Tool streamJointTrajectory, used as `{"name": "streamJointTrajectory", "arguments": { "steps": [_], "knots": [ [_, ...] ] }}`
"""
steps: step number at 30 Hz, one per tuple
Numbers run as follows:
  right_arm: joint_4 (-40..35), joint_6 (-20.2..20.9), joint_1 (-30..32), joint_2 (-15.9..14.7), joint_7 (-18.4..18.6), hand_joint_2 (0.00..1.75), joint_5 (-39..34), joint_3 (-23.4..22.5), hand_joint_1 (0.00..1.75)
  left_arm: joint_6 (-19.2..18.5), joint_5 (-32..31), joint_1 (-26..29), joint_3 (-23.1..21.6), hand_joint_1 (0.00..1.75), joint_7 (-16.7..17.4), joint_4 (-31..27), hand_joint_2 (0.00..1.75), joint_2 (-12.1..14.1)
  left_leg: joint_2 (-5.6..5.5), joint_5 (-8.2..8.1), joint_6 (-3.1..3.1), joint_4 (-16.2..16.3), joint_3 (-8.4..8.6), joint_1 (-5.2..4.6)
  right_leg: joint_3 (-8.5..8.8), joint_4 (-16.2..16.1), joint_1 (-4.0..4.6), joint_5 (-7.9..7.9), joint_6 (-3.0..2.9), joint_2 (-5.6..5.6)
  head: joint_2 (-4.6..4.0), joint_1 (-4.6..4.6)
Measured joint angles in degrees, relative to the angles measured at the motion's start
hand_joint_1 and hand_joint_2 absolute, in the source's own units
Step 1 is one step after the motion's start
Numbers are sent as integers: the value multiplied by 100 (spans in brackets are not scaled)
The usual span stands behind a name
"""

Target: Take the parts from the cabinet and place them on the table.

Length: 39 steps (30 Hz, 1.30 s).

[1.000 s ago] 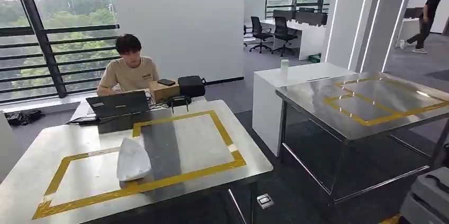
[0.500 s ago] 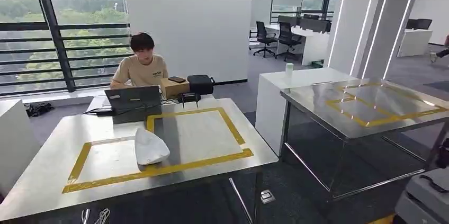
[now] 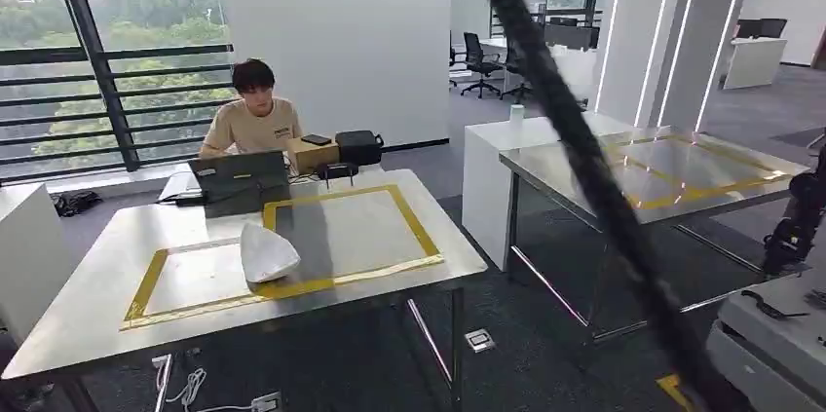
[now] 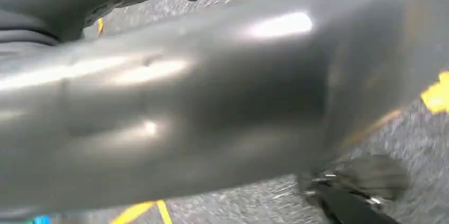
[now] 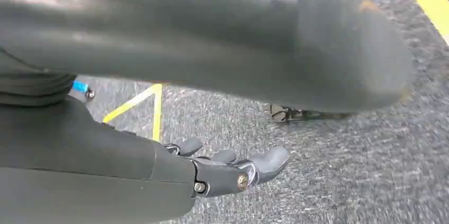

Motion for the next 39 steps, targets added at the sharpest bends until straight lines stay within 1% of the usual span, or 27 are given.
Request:
{"name": "streamJointTrajectory", "arguments": {
  "steps": [2, 4, 5, 6, 10, 11, 12, 14, 15, 16, 17, 18, 19, 20, 21, 22, 25, 26, 28, 30, 31, 32, 34, 35, 36, 37, 39],
  "knots": [
    [0, 0, -69, 50, 74, 0, 102, 63, 0, -92, -129, -129, -228, 0, 24, -9, 0, -72, 1, 272, -5, 85, 178, 5, -227, 34, 0, 142, 24, -11, 0, 0],
    [0, 0, -104, 76, 173, 0, 127, 129, 0, -120, -186, -198, -385, 0, 81, -22, 0, -127, 1, 642, 10, -596, 781, 21, -401, 80, -7, 281, 67, -8, 0, 0],
    [-2, 0, -113, 76, 241, 175, 127, 133, 0, -129, -183, -214, -426, 0, 122, -33, 0, -138, -5, 503, 20, -1087, 1141, 28, -457, 113, -10, 332, 96, -6, 2, 7],
    [-2, 0, -99, 79, 288, 175, 122, 133, 0, -135, -149, -215, -441, 0, 170, -39, 0, -151, -14, 308, 41, -1522, 1430, -15, -510, 130, 9, 366, 137, -6, 0, 2],
    [-2, 0, -29, 68, 387, 175, 48, 129, 0, -74, 79, -34, -445, 0, 426, -28, 0, -118, -2, 415, 237, -1601, 1273, -53, -549, 83, -30, 578, 284, 9, 2, 11],
    [-2, 0, 5, 50, 426, 175, 32, 127, 0, -48, 159, 14, -443, 0, 492, -13, 0, -96, 31, 484, 300, -1602, 1213, -42, -602, 188, -60, 381, 314, 30, 0, 2],
    [0, 0, 35, 50, 479, 175, 8, 122, 0, -26, 212, 73, -430, 0, 537, -7, 0, -61, 30, 537, 340, -1602, 1152, -45, -680, 431, -58, 40, 335, 34, 0, 9],
    [-2, 0, 55, 50, 485, 175, -33, 105, 0, -4, 280, 139, -380, 0, 601, 0, 0, -13, 33, 653, 374, -1595, 994, -66, -906, 1238, -61, -613, 353, 34, 0, 7],
    [-2, 0, 49, 50, 483, 175, -33, 92, 0, 2, 295, 159, -351, 0, 625, 4, 0, -4, 33, 721, 377, -1587, 943, -82, -972, 1621, -58, -792, 350, 35, 0, 11],
    [-2, 0, 43, 50, 474, 175, -31, 85, 0, 5, 298, 173, -345, 0, 634, 7, 0, -2, 33, 788, 378, -1574, 833, -94, -960, 1830, -53, -768, 336, 37, 0, 7],
    [-2, 0, 41, 52, 459, 175, -29, 85, 0, 5, 300, 182, -345, 0, 625, 7, 0, -4, 32, 857, 377, -1553, 723, -101, -821, 1778, -45, -580, 312, 40, 0, 11],
    [-2, 0, 43, 52, 448, 175, -24, 85, 0, 2, 298, 182, -345, 0, 601, 7, 0, -6, 31, 910, 369, -1532, 627, -103, -592, 1525, -29, -372, 283, 45, 0, 7],
    [-2, 0, 41, 52, 435, 175, -15, 85, 0, 2, 282, 177, -345, 0, 575, 7, 0, -13, 27, 958, 356, -1513, 543, -102, -238, 1063, -6, -210, 245, 46, 0, 11],
    [-2, 0, 27, 52, 415, 175, -11, 85, 0, -2, 230, 164, -345, 0, 548, 2, 0, -28, 24, 1000, 342, -1489, 495, -97, 145, 546, 18, -172, 200, 48, 0, 9],
    [-7, 0, 3, 52, 404, 175, -5, 85, 0, -15, 186, 156, -345, 0, 540, -9, 0, -55, 33, 1036, 312, -1485, 443, -109, 400, 91, 56, -381, 139, 48, 0, 11],
    [-7, 0, -12, 52, 398, 175, 6, 85, 0, -28, 133, 121, -345, 0, 518, -13, 0, -81, 41, 1098, 272, -1499, 435, -97, 460, -40, 67, -382, 149, 46, 0, 7],
    [-7, 0, -18, 59, 433, 175, 39, 87, 0, -87, 22, 31, -349, 0, 441, -20, 0, -142, 40, 1265, 177, -1562, 413, -79, 336, -110, 79, -227, 59, 42, 0, 7],
    [-7, 0, -27, 83, 422, 175, 37, 85, 0, -96, -19, 12, -354, 0, 402, -24, 0, -142, 31, 1186, 155, -1519, 373, -70, 330, -164, 31, -145, 24, 11, 0, 7],
    [-9, 0, -43, 83, 372, 175, 22, 85, 0, -138, -98, -12, -362, 0, 352, -26, 0, -170, -5, 580, 89, -1005, 189, -50, 207, -157, 32, -41, -37, 13, 0, 2],
    [-9, 0, -46, 96, 365, 175, 22, 85, 0, -151, -189, -50, -395, 0, 363, -26, 0, -183, -8, 50, 33, -133, -4, -18, 43, -141, 35, 74, -17, 10, 0, 4],
    [-9, 0, -46, 96, 374, 175, 24, 85, 0, -153, -227, -60, -419, 0, 382, -26, 0, -190, -8, 41, 16, 111, -11, -8, -37, -125, 32, 129, -7, 2, 0, 0],
    [-9, 0, -46, 96, 389, 175, 30, 85, 0, -157, -256, -65, -443, 0, 402, -26, 0, -194, -8, 187, -1, 144, 71, 11, -126, -108, 25, 183, 11, 0, 0, 4],
    [-9, 0, -45, 100, 406, 175, 33, 85, 0, -170, -284, -72, -483, 0, 441, -37, 0, -194, -7, 605, -34, -374, 529, 48, -314, -29, -4, 282, 65, 0, 0, 4],
    [-9, 0, -46, 100, 411, 175, 30, 83, 0, -170, -286, -79, -491, 0, 457, -48, 0, -194, -7, 678, -57, -847, 876, 70, -393, 31, -17, 315, 100, 5, 0, 2],
    [-11, 0, -32, 100, 424, 175, 22, 81, 0, -172, -284, -102, -496, 0, 472, -57, 0, -223, -23, 421, -94, -1341, 1184, 68, -475, 73, -7, 343, 141, 4, 0, 0],
    [-11, 0, -29, 114, 431, 175, 22, 79, 0, -172, -286, -109, -498, 0, 483, -59, 0, -214, -70, 347, -10, -1572, 1315, 24, -500, 111, 3, 380, 177, 4, 0, 7],
    [-11, -4, -29, 118, 503, 175, 35, 79, 0, -188, -295, -97, -502, 0, 553, -55, 0, -214, -55, 397, 73, -1513, 1196, -13, -505, 90, -14, 490, 218, 2, 0, 11]
  ]
}}
